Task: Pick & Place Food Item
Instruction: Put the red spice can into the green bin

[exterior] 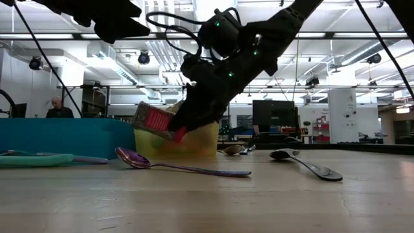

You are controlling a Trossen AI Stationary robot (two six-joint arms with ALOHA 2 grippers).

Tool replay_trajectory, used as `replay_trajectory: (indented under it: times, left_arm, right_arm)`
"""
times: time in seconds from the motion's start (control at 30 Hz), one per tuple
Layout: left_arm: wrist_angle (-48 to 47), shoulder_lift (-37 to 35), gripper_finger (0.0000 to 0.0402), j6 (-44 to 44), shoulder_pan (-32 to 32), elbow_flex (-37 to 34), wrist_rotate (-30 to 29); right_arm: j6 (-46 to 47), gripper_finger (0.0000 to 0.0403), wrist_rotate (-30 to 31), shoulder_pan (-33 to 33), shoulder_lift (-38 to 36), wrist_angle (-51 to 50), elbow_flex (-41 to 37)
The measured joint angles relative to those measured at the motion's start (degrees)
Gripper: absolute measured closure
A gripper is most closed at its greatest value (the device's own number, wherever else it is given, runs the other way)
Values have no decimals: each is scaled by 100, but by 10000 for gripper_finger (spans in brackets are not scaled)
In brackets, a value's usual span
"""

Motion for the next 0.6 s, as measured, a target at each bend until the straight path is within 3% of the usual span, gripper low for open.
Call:
replay_trajectory:
  times: [0.33,0.6]
  left_arm:
    - [-1,0,91,0,0,0,0]
    - [-4,0,91,2,0,-2,0]
  right_arm:
    - [-75,97,686,428,-195,-290,-39]
    - [162,97,698,431,65,-74,-56]
